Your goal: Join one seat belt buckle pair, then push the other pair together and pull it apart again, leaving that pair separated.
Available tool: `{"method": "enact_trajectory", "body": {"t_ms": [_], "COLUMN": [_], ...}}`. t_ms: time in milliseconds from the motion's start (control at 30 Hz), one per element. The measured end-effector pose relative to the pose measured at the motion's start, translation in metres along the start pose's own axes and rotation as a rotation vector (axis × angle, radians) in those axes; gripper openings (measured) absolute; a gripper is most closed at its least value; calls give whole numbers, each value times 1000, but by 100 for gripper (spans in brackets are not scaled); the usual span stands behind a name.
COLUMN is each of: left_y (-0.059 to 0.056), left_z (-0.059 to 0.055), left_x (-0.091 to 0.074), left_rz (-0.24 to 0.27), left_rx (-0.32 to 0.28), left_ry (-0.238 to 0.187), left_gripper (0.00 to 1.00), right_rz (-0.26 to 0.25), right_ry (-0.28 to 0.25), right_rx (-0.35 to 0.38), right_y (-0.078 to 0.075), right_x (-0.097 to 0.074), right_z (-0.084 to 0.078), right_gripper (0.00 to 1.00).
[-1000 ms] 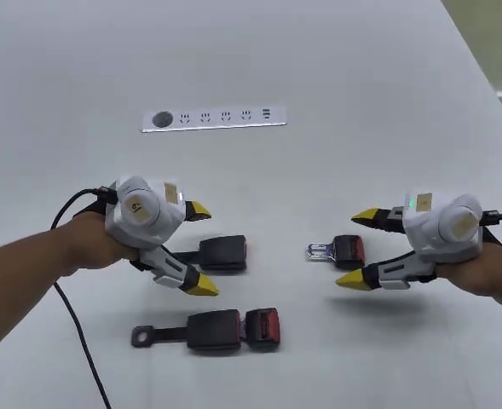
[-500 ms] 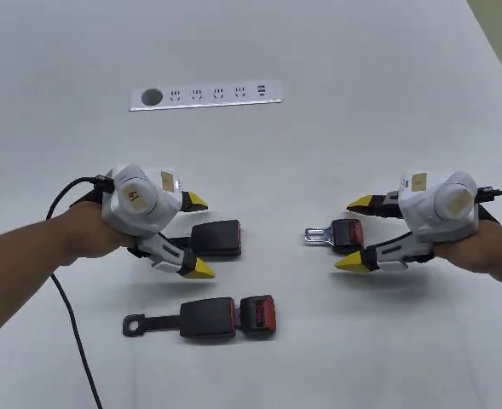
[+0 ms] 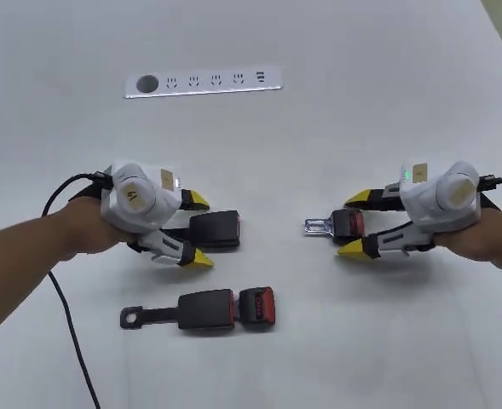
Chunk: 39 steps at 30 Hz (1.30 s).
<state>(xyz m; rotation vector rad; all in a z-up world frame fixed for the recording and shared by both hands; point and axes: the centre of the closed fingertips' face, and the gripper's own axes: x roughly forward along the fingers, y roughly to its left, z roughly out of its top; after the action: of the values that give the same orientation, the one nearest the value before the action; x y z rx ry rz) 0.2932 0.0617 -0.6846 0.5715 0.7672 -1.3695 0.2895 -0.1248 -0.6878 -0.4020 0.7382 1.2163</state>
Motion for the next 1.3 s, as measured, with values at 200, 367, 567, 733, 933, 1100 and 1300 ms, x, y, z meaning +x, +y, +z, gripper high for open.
{"method": "enact_trajectory", "body": {"t_ms": [200,367,567,733,933,1100,1300], "left_y": [2,-1,-3,-3,1,1,3], "left_z": [-2,0,1,0,-2,-1,-2], "left_x": [2,3,6,6,6,6,6], "left_rz": [17,10,-31,-43,-38,-34,-31], "left_rx": [51,72,129,138,127,118,113], "left_ry": [8,0,31,38,39,43,50], "left_gripper": [36,34,34,34,34,34,34], "right_rz": [-4,-21,-6,7,4,7,8], "right_ry": [12,34,57,82,90,81,64], "right_rx": [-31,-86,-114,-137,-142,-143,-138], "right_y": [-1,-2,1,2,0,4,4], "right_x": [1,1,4,7,9,12,19], "right_z": [0,-1,1,0,0,5,13], "right_gripper": [41,35,35,34,34,34,34]}}
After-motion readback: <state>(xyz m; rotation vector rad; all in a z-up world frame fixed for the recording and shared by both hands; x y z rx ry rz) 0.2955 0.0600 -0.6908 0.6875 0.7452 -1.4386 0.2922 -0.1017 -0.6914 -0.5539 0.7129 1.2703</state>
